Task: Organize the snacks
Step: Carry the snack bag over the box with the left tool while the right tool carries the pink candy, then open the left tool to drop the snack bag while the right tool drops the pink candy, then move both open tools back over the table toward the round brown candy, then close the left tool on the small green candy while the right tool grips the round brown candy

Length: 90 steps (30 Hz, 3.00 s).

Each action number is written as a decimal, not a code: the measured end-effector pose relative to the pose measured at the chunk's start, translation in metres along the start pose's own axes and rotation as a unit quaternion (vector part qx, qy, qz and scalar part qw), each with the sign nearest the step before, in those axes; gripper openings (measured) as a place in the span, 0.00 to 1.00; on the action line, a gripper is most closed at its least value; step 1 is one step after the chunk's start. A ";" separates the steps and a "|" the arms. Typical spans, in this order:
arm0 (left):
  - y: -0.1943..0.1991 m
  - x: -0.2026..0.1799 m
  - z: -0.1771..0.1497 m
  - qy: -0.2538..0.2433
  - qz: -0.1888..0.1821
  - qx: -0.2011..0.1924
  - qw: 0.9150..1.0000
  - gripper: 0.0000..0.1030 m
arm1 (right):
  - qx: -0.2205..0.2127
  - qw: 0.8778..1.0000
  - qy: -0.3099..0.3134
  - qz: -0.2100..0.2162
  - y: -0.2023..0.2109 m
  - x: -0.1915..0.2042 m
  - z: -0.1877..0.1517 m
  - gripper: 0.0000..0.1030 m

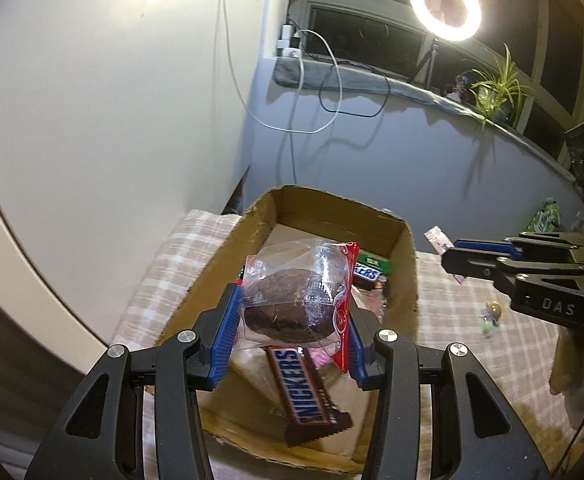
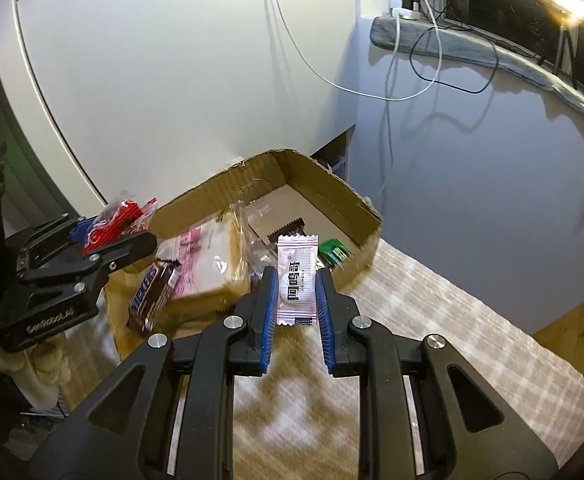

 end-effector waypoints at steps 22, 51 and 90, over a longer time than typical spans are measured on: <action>0.000 0.003 0.002 0.002 0.006 0.000 1.000 0.52 | -0.004 1.000 -0.006 0.005 -0.022 0.008 0.020 0.63; 0.008 -0.122 -0.036 -0.077 -0.091 0.030 0.992 0.52 | 0.011 0.997 -0.040 -0.071 0.058 -0.099 -0.075 0.73; -0.108 -0.227 -0.092 -0.170 -0.133 0.147 0.965 0.24 | 0.085 0.996 -0.030 0.006 -0.004 -0.150 -0.138 0.35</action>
Point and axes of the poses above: each gripper's, at about its wrist camera, not at the fingertips, and y roughly against the way its jaws point, x to its left, z to its top, the point moved 3 cm from there along -y, roughly the way its jaws point, and after that the axes turned 7 degrees about y, right-handed, at the moved point
